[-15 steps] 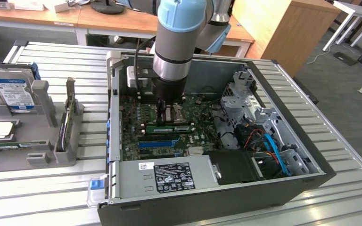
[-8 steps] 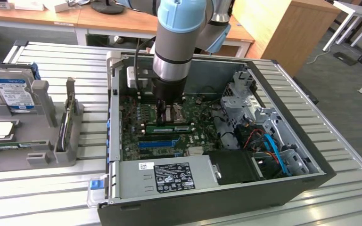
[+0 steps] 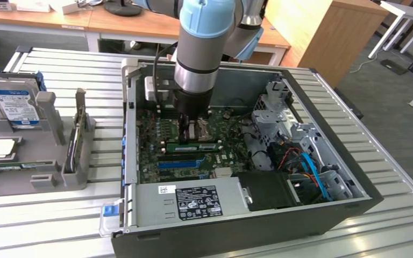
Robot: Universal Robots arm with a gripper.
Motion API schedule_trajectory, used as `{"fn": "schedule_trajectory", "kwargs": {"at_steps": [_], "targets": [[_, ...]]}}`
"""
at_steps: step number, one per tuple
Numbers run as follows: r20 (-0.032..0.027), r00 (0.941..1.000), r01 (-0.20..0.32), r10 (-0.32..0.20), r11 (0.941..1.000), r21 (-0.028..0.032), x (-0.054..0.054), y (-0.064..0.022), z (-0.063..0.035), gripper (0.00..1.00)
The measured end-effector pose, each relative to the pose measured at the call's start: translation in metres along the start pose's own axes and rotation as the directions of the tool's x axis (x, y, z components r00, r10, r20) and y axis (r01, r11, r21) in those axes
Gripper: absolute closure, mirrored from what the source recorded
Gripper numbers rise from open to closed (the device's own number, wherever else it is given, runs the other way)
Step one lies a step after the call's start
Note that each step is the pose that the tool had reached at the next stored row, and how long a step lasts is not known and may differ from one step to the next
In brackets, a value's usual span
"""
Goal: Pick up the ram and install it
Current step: 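Press down the ram until it locks into place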
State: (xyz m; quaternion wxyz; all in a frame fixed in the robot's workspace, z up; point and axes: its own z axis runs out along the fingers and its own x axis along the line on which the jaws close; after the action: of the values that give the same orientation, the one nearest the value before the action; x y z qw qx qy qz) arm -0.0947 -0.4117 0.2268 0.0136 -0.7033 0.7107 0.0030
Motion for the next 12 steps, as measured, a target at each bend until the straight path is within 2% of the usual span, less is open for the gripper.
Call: {"fn": "schedule_trajectory", "kwargs": {"at_steps": [12], "targets": [[0.0, 1.0, 0.0, 0.0, 1.0, 0.0003, 0.0, 0.0, 0.0009, 0.9]]}}
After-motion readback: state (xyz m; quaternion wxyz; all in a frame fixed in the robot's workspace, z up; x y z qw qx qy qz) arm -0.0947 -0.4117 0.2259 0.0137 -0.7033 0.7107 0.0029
